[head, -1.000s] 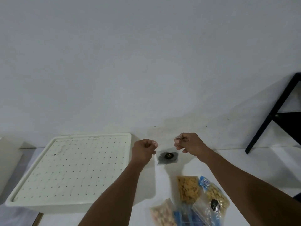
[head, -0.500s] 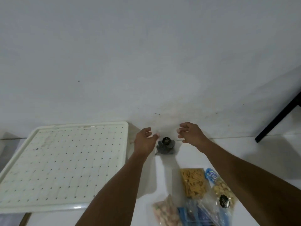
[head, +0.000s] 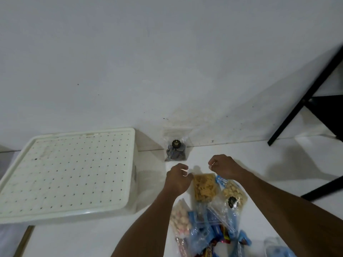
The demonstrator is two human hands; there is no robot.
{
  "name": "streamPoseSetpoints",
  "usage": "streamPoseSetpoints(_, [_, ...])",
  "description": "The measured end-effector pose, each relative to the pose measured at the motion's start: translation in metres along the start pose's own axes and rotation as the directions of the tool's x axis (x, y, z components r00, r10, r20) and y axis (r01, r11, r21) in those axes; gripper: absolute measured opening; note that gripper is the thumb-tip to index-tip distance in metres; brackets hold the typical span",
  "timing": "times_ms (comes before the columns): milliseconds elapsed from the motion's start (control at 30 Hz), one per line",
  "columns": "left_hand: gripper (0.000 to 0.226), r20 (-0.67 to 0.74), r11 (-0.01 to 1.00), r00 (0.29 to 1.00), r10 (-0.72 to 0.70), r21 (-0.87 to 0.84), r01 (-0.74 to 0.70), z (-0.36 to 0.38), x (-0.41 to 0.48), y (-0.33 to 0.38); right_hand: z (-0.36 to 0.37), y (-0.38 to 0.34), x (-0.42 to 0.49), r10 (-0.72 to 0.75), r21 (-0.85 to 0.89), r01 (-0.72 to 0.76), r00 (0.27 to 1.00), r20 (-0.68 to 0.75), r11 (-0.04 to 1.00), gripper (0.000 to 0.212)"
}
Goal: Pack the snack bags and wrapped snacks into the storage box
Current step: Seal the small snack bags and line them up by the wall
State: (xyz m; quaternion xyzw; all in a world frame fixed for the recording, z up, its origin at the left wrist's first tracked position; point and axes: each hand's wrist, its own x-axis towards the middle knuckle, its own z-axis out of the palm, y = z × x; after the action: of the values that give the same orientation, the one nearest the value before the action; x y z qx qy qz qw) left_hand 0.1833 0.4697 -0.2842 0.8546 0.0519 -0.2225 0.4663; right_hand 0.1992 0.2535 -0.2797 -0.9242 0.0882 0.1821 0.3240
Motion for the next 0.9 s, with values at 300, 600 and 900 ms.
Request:
streamPoseSetpoints(300, [0.03,0.089,0.983,0.983,-0.159,0.105,0.15,0.083,-0.073,-0.017,0.023,0.047,-0.074,-0.1,-0.103,0.107,0.992,0.073,0.989,0.021])
streamPoseSetpoints(600, [0.009,-0.143,0.943,0.943,-0.302,-0.191,0.273,0.136,-0.091,-0.015,0.024,0.091,-0.113,-0.156,-0.071,0.167,0.977,0.149,0.983,0.028])
streamPoseSetpoints(900, [0.027,-0.177,0.925,0.915,-0.363,-0.191,0.33,0.164,-0.118,0.006,-0.011,0.113,-0.122,-0.16,-0.068,0.175,0.97,0.185,0.982,0.029])
